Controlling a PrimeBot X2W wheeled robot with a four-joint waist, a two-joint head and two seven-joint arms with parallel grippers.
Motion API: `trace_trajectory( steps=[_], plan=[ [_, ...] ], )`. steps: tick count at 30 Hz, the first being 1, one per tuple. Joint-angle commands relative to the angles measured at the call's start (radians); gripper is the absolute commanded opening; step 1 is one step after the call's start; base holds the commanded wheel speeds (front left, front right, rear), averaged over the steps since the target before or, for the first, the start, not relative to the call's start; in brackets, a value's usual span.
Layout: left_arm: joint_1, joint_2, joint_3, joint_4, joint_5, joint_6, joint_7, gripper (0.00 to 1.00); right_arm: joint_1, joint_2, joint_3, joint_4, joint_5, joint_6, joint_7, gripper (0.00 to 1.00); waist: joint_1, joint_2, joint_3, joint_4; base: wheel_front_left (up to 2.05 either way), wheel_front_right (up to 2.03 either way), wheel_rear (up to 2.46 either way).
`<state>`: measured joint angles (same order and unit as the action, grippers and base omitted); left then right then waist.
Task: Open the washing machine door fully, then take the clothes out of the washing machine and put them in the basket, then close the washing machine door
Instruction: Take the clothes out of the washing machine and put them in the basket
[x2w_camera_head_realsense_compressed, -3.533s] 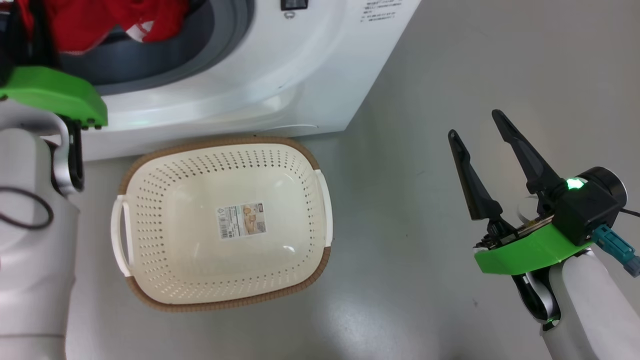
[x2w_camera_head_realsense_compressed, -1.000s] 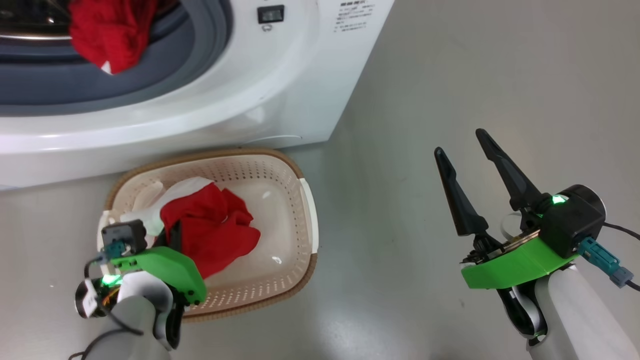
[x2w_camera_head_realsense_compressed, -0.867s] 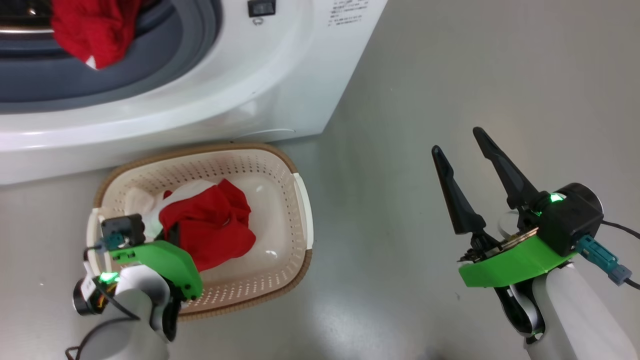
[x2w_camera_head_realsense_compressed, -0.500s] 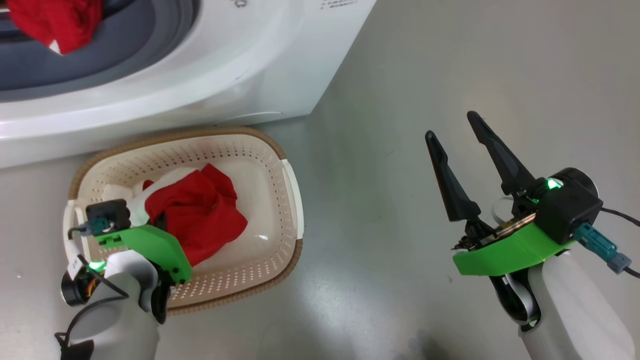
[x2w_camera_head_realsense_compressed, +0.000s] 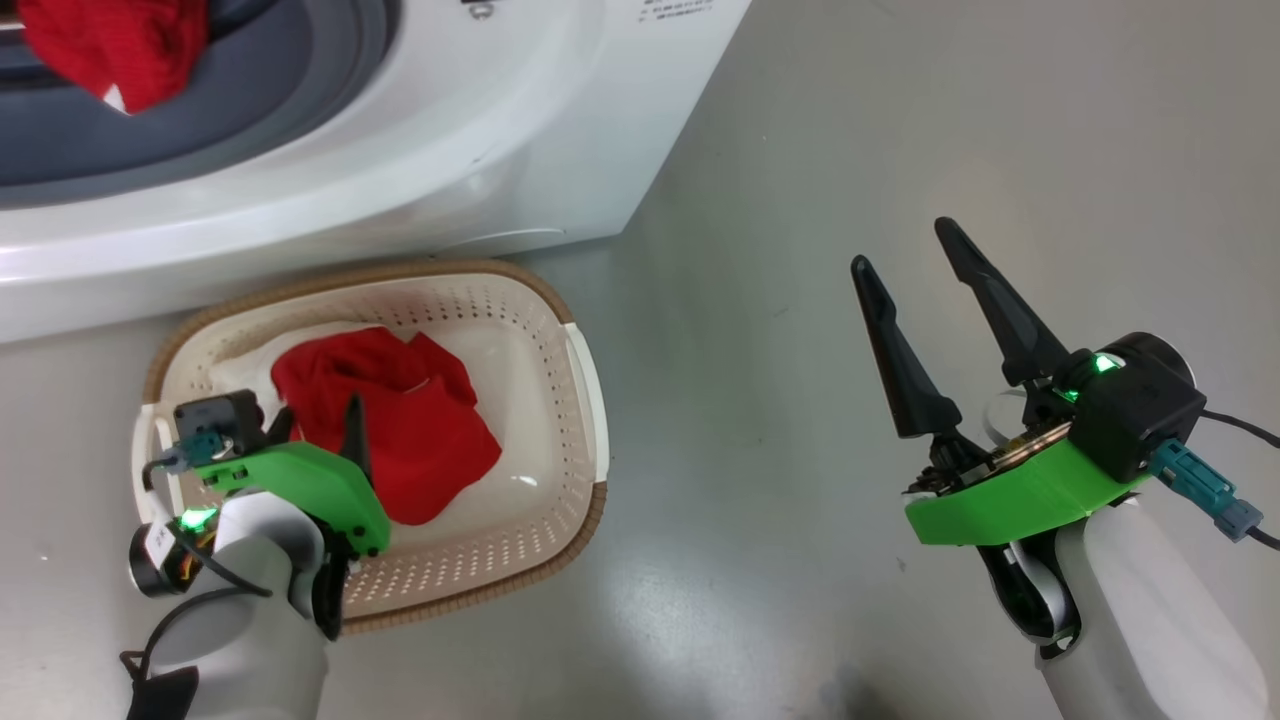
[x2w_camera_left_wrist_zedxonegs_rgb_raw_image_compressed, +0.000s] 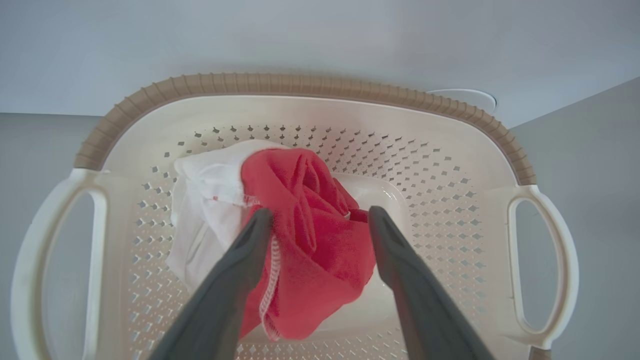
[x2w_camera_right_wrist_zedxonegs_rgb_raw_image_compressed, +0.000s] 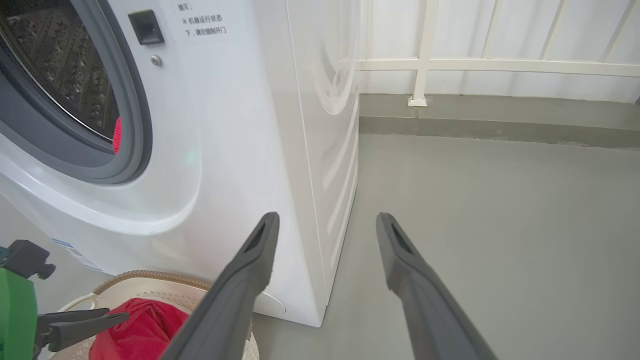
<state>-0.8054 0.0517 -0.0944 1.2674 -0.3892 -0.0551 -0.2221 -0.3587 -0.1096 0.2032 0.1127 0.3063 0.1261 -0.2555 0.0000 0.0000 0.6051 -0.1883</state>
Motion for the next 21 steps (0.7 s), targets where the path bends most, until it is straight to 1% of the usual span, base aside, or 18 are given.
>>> trace_trajectory(
  steps=[1,6,10,16,21],
  plan=[
    [0.013,0.021,0.016,-0.007,-0.006,-0.003,-0.019,1.00,0.004,-0.002,0.008,-0.017,-0.004,0.005,-0.006,1.00,0.0000,0.0000,-0.016,0.010,0.00,0.00,0.00],
    [0.033,0.006,0.021,-0.031,-0.034,-0.027,-0.035,1.00,0.009,-0.003,0.003,-0.014,-0.012,0.005,-0.006,1.00,0.0000,0.0000,-0.053,0.033,0.00,0.00,0.00],
    [0.064,0.001,0.018,-0.073,-0.044,-0.032,-0.039,1.00,0.018,-0.010,-0.001,-0.008,-0.015,0.005,-0.006,1.00,0.0000,0.0000,-0.091,0.054,0.00,0.00,0.00],
    [0.149,-0.001,0.032,-0.248,-0.055,-0.036,-0.039,1.00,0.040,-0.026,-0.015,0.003,-0.022,0.005,-0.006,1.00,0.0000,0.0000,-0.156,0.086,0.00,0.00,0.00],
    [0.229,-0.001,0.029,-0.419,-0.050,-0.024,-0.039,1.00,0.059,-0.036,-0.021,0.006,-0.023,0.005,-0.006,1.00,0.0000,0.0000,-0.211,0.107,0.00,0.00,0.00]
  ],
)
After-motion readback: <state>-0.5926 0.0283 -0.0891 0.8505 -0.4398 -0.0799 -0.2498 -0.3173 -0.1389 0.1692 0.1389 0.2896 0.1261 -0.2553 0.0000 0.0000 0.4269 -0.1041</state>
